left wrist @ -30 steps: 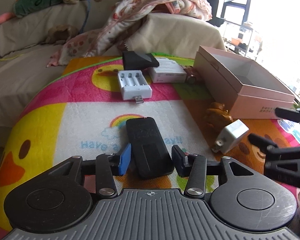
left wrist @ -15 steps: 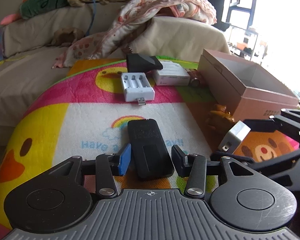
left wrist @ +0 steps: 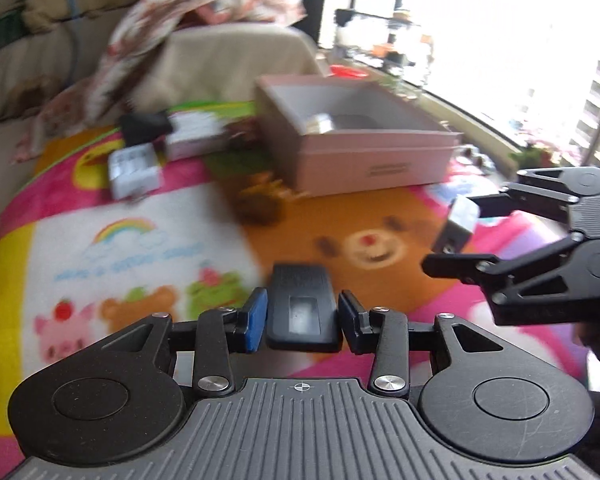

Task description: Organize rigid objects

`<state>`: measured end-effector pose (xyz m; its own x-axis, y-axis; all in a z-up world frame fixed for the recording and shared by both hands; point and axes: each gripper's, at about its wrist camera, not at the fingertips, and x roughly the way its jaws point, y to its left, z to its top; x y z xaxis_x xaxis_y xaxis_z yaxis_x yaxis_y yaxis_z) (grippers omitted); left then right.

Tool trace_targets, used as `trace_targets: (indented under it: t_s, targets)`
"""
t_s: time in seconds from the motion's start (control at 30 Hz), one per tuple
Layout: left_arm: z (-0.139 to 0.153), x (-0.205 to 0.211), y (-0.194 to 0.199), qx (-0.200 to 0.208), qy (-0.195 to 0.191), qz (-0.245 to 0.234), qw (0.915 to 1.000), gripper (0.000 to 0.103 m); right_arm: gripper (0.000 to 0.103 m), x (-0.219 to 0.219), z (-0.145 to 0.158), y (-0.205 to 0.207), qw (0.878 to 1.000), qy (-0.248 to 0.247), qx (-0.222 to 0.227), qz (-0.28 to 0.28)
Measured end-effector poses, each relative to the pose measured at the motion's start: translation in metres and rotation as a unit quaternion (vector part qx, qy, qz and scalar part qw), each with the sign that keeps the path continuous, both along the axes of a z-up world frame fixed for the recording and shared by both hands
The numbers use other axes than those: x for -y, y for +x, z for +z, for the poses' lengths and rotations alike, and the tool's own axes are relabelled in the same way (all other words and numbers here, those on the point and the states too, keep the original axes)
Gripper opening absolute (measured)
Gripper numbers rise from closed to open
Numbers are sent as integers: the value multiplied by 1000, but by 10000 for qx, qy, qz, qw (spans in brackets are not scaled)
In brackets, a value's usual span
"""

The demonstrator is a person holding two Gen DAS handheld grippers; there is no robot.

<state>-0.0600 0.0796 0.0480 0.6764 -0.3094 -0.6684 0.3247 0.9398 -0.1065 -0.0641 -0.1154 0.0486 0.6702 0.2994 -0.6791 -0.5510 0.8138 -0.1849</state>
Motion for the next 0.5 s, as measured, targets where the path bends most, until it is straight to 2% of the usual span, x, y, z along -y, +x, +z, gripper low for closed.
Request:
trace_targets:
  t_s: [0.03,0.07,0.13,0.2,0.3,0.4,0.5]
  targets:
    - [9,8,1,98,-18,-135,9999,19,60,10,7,-3,9999,27,97,-62]
    - [20,15,5,230,-20,-249,9994,3,60,18,14,-5,9996,67,225,-148]
    - [44,27,18,526,-130,-437,9976,9,60,32,31,-5,9976,158,577,-350]
    - [67,39,37,839,-235,-528,9948,9,60,42,49,1,9935,241,965,-559]
    - [90,51,65,1286,-184,-513,9902,9,60,53,67,20,9853,389,1356,-959]
    - [97,46,81,1155,-483,-354,9915,9,60,64,77,36,9793,591,1427,-1305]
    - [75,43,70,840,-560,-363,9942,12,60,75,71,39,9775,668,1371,-1458]
